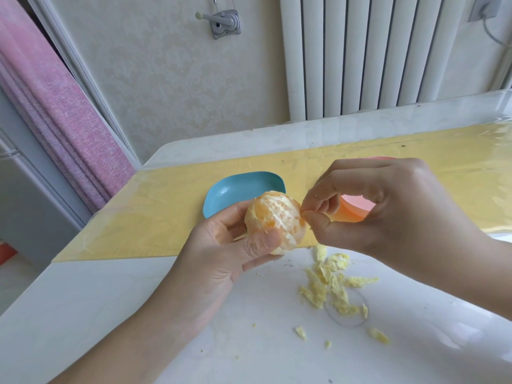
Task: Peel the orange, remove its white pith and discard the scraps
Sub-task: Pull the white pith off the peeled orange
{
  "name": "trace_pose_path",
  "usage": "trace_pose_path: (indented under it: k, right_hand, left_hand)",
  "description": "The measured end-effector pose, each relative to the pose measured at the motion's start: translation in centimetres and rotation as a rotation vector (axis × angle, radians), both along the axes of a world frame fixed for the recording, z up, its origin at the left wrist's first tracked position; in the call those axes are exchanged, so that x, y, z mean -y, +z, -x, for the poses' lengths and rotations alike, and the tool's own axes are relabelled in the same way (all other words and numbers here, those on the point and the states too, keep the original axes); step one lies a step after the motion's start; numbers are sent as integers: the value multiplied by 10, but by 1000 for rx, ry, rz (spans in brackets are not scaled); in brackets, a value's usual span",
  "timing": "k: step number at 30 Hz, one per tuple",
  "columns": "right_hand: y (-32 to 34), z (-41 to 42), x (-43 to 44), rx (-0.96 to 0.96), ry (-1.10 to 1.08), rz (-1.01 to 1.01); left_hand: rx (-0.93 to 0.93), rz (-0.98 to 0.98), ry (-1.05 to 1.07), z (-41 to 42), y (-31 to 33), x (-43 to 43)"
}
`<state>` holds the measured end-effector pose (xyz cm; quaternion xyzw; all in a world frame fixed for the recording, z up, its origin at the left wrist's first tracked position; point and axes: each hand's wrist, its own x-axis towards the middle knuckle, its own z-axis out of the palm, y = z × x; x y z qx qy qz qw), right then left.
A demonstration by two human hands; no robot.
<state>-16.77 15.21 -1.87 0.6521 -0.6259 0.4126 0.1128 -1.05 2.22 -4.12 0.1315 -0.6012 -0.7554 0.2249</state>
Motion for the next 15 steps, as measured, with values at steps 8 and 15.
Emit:
trace_pose_path:
  k: [8, 15]
  right_hand:
    - [1, 10, 2, 277, 41, -24]
    - [-3, 9, 2, -24, -123, -122]
  left_hand:
    - [-66, -127, -95, -1, 1, 6]
    - [-76, -27, 40, 2, -3, 16]
